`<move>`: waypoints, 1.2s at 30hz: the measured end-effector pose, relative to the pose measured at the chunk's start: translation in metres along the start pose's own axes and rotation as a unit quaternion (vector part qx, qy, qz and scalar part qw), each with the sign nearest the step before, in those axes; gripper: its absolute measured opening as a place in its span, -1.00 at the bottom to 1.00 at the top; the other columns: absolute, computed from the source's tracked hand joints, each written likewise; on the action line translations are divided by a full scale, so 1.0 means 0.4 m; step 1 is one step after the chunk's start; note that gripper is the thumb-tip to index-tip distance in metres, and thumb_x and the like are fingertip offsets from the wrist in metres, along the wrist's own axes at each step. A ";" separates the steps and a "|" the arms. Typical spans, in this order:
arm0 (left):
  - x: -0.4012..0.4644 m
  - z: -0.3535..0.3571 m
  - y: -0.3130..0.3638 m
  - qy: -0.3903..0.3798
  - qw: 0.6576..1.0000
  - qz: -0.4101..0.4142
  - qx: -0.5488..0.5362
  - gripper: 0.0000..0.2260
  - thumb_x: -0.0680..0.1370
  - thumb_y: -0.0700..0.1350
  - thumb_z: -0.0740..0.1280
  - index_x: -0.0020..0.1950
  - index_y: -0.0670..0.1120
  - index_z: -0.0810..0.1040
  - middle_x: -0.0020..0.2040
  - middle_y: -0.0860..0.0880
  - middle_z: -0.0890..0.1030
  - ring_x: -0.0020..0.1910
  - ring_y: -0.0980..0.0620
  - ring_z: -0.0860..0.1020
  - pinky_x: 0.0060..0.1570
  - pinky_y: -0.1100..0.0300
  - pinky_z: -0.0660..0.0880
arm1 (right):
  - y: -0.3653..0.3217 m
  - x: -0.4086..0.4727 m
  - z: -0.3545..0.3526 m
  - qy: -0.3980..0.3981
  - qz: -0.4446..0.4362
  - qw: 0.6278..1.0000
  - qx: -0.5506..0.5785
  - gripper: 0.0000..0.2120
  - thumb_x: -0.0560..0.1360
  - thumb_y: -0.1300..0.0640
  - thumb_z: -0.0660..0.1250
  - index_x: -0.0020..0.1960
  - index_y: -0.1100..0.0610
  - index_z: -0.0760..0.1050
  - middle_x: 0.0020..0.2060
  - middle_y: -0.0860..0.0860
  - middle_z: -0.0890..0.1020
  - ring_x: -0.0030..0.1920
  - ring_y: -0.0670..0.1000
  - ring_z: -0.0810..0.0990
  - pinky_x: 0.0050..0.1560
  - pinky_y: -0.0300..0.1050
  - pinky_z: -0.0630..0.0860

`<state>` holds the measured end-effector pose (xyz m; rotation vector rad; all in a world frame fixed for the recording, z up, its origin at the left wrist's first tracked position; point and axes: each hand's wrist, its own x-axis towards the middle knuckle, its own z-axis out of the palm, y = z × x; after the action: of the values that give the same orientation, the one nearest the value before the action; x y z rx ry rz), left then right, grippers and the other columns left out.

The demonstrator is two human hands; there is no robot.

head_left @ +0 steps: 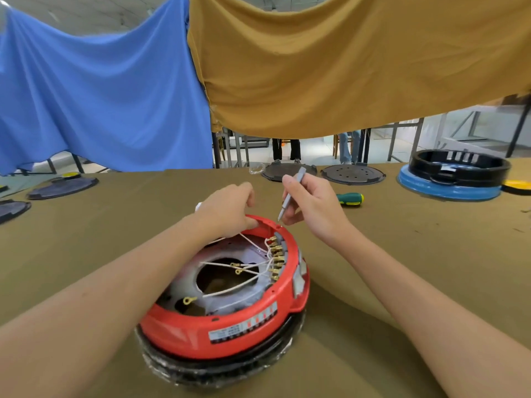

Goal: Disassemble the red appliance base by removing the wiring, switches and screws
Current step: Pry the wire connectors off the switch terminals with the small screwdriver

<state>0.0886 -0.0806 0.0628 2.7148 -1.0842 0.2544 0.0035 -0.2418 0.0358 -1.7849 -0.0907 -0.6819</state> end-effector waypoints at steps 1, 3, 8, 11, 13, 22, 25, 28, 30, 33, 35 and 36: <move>-0.010 -0.005 -0.006 0.010 1.000 -0.005 -0.005 -0.76 0.48 -0.02 0.44 -0.02 0.01 0.40 0.02 -0.03 0.48 0.03 -0.07 0.50 0.06 0.05 0.45 | 0.001 -0.001 0.003 0.002 -0.010 1.000 0.007 -0.68 0.67 0.07 0.21 -0.17 0.25 0.48 -0.50 0.02 0.54 -0.46 -0.01 0.56 -0.31 0.05 0.64; -0.041 -0.011 -0.022 0.041 0.999 -0.010 -0.031 -0.87 0.49 -0.02 0.41 -0.15 0.05 0.46 -0.06 0.02 0.46 -0.03 -0.01 0.51 0.00 0.11 0.45 | 0.002 -0.004 0.011 0.004 -0.032 0.999 0.018 -0.67 0.67 0.10 0.21 -0.22 0.23 0.47 -0.50 -0.02 0.51 -0.48 -0.06 0.53 -0.39 -0.09 0.59; -0.110 0.004 0.021 -0.039 0.973 -0.007 -0.226 -0.78 0.51 0.07 0.37 -0.22 -0.04 0.63 -0.31 -0.01 0.64 -0.35 0.18 0.53 -0.27 0.20 0.45 | 0.005 -0.022 0.031 -0.003 -0.074 0.997 -0.037 -0.62 0.67 0.12 0.21 -0.22 0.35 0.41 -0.44 0.02 0.47 -0.42 -0.03 0.48 -0.40 -0.04 0.46; -0.103 0.024 0.053 -0.050 0.970 -0.024 -0.237 -0.77 0.50 0.04 0.37 -0.19 -0.12 0.62 -0.23 -0.08 0.67 -0.32 0.08 0.54 -0.19 0.06 0.51 | 0.009 -0.036 0.032 -0.002 -0.084 0.993 -0.084 -0.61 0.66 0.08 0.21 -0.20 0.37 0.42 -0.40 0.07 0.45 -0.36 0.09 0.44 -0.26 0.18 0.45; -0.099 0.030 0.053 -0.057 0.960 -0.035 -0.271 -0.83 0.49 -0.03 0.36 -0.20 -0.11 0.62 -0.28 -0.03 0.66 -0.37 0.16 0.53 -0.23 0.09 0.50 | 0.010 -0.044 0.031 0.003 -0.098 0.990 -0.101 -0.61 0.66 0.05 0.21 -0.19 0.33 0.43 -0.39 0.06 0.45 -0.34 0.13 0.44 -0.26 0.16 0.44; -0.094 0.035 0.047 -0.102 0.916 -0.069 -0.381 -0.86 0.53 -0.19 0.30 -0.23 -0.10 0.56 -0.51 0.11 0.45 -0.59 0.22 0.34 -0.58 0.39 0.27 | 0.009 -0.052 0.042 0.027 -0.130 0.982 -0.132 -0.63 0.67 0.01 0.19 -0.20 0.24 0.41 -0.42 -0.06 0.41 -0.39 -0.11 0.37 -0.33 -0.01 0.36; -0.092 0.038 0.050 -0.116 0.906 -0.078 -0.399 -0.87 0.55 -0.20 0.28 -0.21 -0.09 0.51 -0.49 0.08 0.39 -0.56 0.15 0.31 -0.58 0.35 0.24 | 0.010 -0.051 0.042 0.032 -0.128 0.983 -0.129 -0.64 0.67 0.01 0.19 -0.21 0.22 0.41 -0.42 -0.08 0.41 -0.39 -0.12 0.37 -0.33 -0.04 0.36; -0.092 0.041 0.051 -0.124 0.900 -0.082 -0.409 -0.85 0.55 -0.19 0.25 -0.21 -0.07 0.48 -0.48 0.07 0.36 -0.50 0.09 0.30 -0.55 0.31 0.22 | 0.010 -0.052 0.043 0.036 -0.130 0.983 -0.123 -0.65 0.67 0.02 0.19 -0.22 0.18 0.40 -0.43 -0.06 0.42 -0.40 -0.04 0.41 -0.35 -0.07 0.39; -0.090 0.044 0.050 -0.126 0.901 -0.077 -0.409 -0.82 0.55 -0.18 0.24 -0.26 -0.03 0.46 -0.50 0.10 0.36 -0.47 0.07 0.30 -0.51 0.27 0.21 | 0.011 -0.051 0.043 0.046 -0.132 0.984 -0.107 -0.65 0.67 0.02 0.19 -0.20 0.22 0.41 -0.41 0.08 0.46 -0.36 0.14 0.48 -0.33 0.06 0.44; -0.090 0.048 0.050 -0.123 0.910 -0.069 -0.389 -0.77 0.55 -0.16 0.21 -0.30 0.03 0.45 -0.51 0.16 0.37 -0.44 0.06 0.35 -0.47 0.24 0.22 | 0.011 -0.050 0.044 0.031 -0.133 0.983 -0.122 -0.65 0.67 0.00 0.19 -0.18 0.22 0.43 -0.40 0.07 0.47 -0.37 0.08 0.48 -0.33 0.01 0.43; -0.091 0.048 0.051 -0.125 0.913 -0.067 -0.383 -0.78 0.55 -0.16 0.20 -0.29 0.02 0.44 -0.52 0.16 0.37 -0.43 0.05 0.35 -0.47 0.24 0.22 | 0.012 -0.050 0.043 0.027 -0.138 0.981 -0.133 -0.66 0.67 0.00 0.19 -0.18 0.20 0.44 -0.42 0.00 0.44 -0.40 -0.03 0.42 -0.35 -0.06 0.38; -0.090 0.047 0.052 -0.125 0.913 -0.066 -0.382 -0.80 0.55 -0.16 0.20 -0.27 0.01 0.44 -0.51 0.15 0.37 -0.44 0.05 0.35 -0.47 0.24 0.22 | 0.012 -0.050 0.044 0.028 -0.141 0.980 -0.136 -0.66 0.67 0.00 0.19 -0.19 0.19 0.43 -0.43 -0.03 0.44 -0.41 -0.08 0.40 -0.36 -0.07 0.37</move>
<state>0.0500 -0.0763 0.0389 2.1090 -0.8099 -0.4641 -0.0042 -0.2222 0.0189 -2.0353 -0.2244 -0.9842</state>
